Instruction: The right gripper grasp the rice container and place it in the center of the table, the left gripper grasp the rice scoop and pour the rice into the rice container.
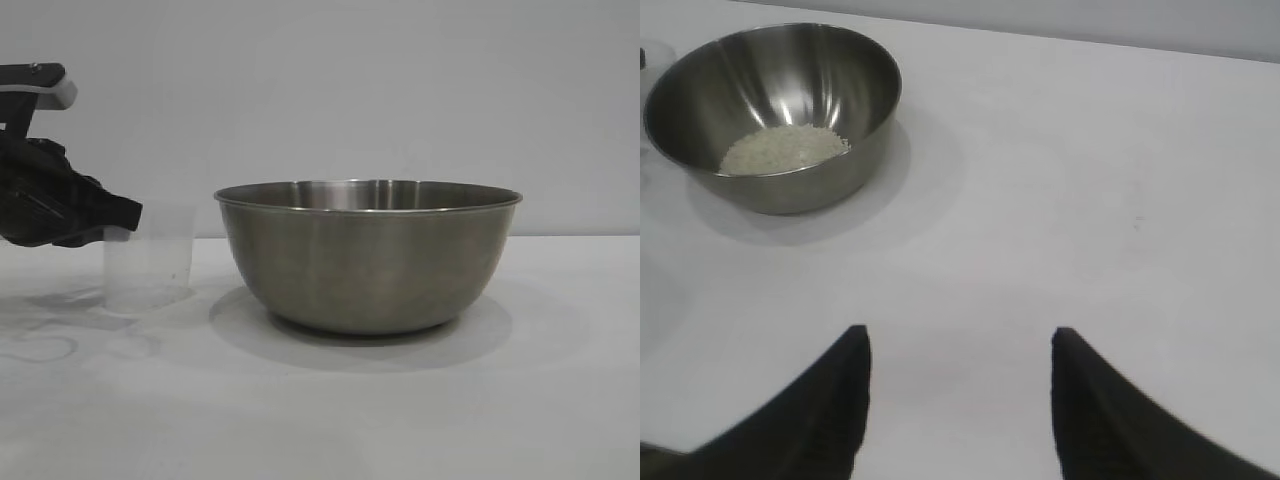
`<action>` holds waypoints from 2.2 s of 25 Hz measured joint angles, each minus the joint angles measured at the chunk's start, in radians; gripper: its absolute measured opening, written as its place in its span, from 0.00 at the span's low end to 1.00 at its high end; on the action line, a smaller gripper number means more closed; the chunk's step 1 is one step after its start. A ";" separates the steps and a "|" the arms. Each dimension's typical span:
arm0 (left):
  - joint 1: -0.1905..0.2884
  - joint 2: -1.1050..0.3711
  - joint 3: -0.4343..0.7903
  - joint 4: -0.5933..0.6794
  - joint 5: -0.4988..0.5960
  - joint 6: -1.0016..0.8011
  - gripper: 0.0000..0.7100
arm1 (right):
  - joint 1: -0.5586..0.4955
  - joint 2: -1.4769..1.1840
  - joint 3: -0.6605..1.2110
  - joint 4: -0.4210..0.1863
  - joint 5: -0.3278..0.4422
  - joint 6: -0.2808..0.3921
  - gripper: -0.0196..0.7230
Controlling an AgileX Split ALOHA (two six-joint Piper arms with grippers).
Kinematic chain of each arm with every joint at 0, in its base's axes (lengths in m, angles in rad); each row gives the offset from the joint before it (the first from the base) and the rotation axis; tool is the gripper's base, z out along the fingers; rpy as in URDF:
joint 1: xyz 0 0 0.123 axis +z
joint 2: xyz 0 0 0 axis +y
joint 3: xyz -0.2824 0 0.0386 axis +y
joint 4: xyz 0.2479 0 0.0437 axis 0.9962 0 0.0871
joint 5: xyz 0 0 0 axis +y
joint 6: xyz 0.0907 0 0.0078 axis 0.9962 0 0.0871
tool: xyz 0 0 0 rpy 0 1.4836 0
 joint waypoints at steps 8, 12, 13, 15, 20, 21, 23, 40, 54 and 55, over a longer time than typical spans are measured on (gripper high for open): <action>0.047 -0.088 0.113 -0.076 -0.007 -0.059 0.24 | 0.000 0.000 0.000 0.000 0.000 0.000 0.54; 0.200 -0.172 0.113 -0.066 -0.009 -0.115 0.24 | 0.000 0.000 0.000 0.000 0.000 0.000 0.54; 0.247 -0.190 0.113 -0.048 -0.009 -0.122 0.24 | 0.000 0.000 0.000 0.000 0.000 0.000 0.54; 0.312 -0.226 0.114 0.003 -0.009 -0.130 0.24 | 0.000 0.000 0.000 0.000 0.000 0.000 0.54; 0.336 -0.381 0.120 0.088 -0.004 -0.126 0.24 | 0.000 0.000 0.000 0.000 0.000 0.000 0.54; 0.336 -0.432 0.120 0.104 0.012 -0.121 0.24 | 0.000 0.000 0.000 0.000 0.000 0.000 0.54; 0.328 -0.542 0.120 0.111 0.080 -0.107 0.24 | 0.000 0.000 0.000 0.000 0.000 0.000 0.54; 0.285 -1.587 0.132 0.459 1.099 -0.485 0.24 | 0.000 0.000 0.000 0.000 0.000 0.000 0.54; 0.285 -1.931 0.052 -0.193 1.701 0.174 0.24 | 0.000 0.000 0.000 0.000 0.000 0.000 0.54; 0.285 -1.940 0.031 -0.232 1.740 0.200 0.24 | 0.000 0.000 0.000 0.000 0.000 0.000 0.54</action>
